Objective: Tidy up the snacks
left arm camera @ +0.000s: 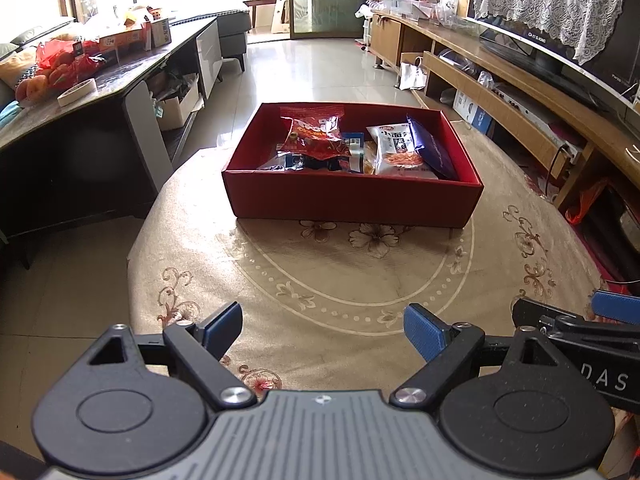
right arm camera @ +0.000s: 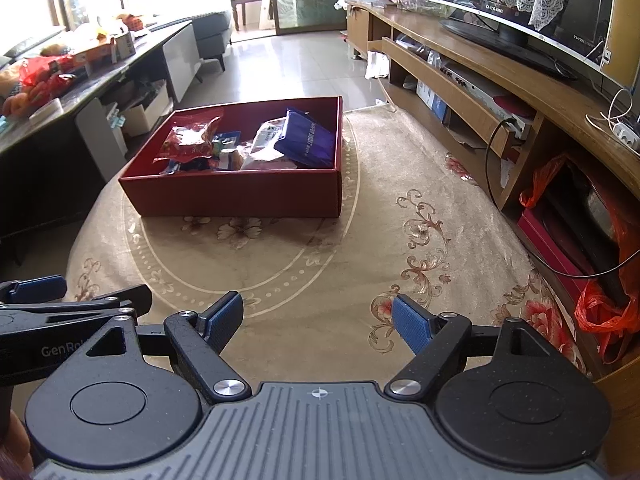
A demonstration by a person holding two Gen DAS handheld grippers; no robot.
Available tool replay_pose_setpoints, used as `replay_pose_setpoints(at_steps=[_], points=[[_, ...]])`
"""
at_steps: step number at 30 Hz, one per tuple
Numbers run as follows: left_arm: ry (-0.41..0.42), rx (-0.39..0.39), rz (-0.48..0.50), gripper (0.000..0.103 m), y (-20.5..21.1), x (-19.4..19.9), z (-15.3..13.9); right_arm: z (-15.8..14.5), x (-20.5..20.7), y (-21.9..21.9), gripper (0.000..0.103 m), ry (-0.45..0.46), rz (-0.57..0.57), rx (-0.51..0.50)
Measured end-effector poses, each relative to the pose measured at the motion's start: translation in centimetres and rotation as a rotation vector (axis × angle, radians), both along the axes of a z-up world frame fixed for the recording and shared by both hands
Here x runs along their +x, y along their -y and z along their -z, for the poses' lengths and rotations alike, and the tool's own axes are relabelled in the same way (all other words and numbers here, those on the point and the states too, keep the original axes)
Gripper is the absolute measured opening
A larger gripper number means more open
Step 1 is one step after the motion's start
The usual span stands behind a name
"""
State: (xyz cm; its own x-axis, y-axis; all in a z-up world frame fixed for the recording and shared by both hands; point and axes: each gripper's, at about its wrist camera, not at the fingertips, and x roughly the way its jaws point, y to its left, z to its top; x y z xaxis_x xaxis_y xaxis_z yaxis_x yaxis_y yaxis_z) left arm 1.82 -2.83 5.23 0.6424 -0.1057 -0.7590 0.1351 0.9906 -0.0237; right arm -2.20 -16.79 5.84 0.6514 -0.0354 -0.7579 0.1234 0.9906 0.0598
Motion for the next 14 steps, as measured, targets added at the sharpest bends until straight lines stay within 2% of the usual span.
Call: replay_pose_setpoints(at_steps=[14], points=[[0.005,0.025,-0.011,0.085,0.08,-0.1,0.04,-0.01,0.08,0.02,0.086,0.001,-0.003,0.002]])
